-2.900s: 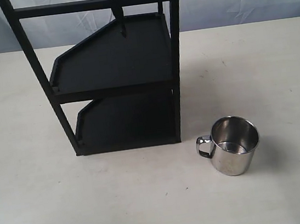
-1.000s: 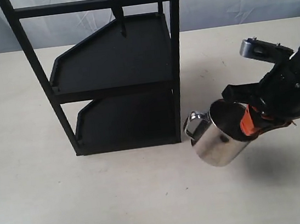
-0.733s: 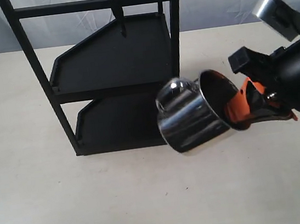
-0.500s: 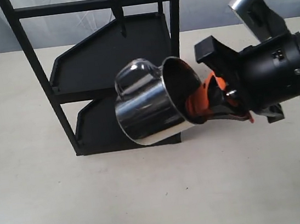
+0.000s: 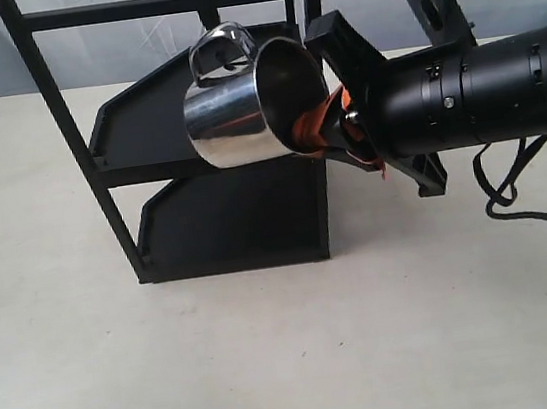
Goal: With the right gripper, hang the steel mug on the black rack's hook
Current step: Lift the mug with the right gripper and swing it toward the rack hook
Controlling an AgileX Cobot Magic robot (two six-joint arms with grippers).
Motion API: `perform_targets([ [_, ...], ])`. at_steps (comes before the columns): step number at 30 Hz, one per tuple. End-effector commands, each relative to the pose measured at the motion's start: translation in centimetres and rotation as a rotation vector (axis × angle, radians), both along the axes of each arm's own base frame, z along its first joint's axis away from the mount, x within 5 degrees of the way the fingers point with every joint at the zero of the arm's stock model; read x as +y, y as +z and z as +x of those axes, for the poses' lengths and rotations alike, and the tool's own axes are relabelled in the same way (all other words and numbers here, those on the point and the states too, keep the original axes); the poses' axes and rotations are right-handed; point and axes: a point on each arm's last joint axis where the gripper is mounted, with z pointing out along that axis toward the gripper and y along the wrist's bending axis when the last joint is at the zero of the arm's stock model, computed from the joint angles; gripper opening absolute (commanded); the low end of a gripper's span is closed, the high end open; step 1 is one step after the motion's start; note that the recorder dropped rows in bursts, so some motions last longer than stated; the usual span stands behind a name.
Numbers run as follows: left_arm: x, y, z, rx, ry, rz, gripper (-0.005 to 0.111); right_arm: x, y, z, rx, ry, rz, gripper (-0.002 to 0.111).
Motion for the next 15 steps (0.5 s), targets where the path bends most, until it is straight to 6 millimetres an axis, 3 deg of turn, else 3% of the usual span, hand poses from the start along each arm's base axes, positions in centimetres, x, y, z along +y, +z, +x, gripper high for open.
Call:
perform_targets([
  [1, 0.0, 0.1, 0.0, -0.009, -0.005, -0.003, 0.002, 0.0, -0.6, 0.7, 0.018, -0.053, 0.001, -0.001],
  [15, 0.0, 0.1, 0.0, -0.009, -0.005, -0.003, 0.002, 0.3, -2.2, 1.4, 0.059, -0.05, -0.036, -0.001],
])
